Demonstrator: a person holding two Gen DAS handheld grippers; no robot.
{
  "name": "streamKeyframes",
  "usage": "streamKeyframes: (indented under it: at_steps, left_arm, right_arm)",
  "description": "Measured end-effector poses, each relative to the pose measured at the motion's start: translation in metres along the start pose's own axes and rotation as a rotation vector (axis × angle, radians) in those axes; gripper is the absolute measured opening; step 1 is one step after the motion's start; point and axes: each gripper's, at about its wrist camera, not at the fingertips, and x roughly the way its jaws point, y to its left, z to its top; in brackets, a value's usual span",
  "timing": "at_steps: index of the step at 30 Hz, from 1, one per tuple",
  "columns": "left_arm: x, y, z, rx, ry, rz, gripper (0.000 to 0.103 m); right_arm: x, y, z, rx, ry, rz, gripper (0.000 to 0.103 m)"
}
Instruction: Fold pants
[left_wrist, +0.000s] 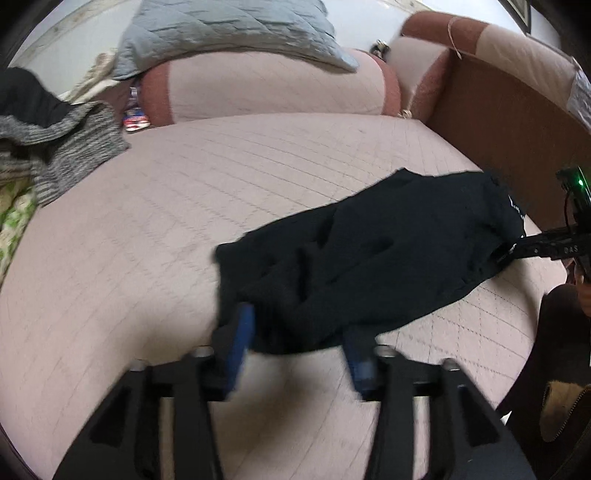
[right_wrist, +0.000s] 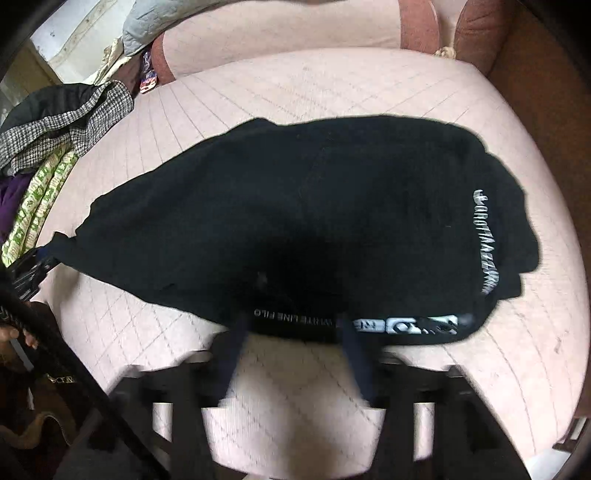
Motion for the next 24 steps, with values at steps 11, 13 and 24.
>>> streamKeyframes:
  at_steps: [11,13,24]
  left_arm:
    - [0.002,0.061,0.008,-0.382,0.040,-0.139,0.067]
    - [0.022,0.055,0.013,-0.414,0.086,-0.197,0.067]
    - [0.006,0.015,0.072,-0.206,-0.037,-0.115,0.003]
  right_arm:
    - [-0.040,-0.013,-0.005,0.079,-0.111,-0.040,0.064]
    - [-0.041,-0.018,-0.005,0.125,-0.125,-0.021,0.064]
    - [-0.055,-0.033,-0.014,0.200,-0.200,-0.048,0.064]
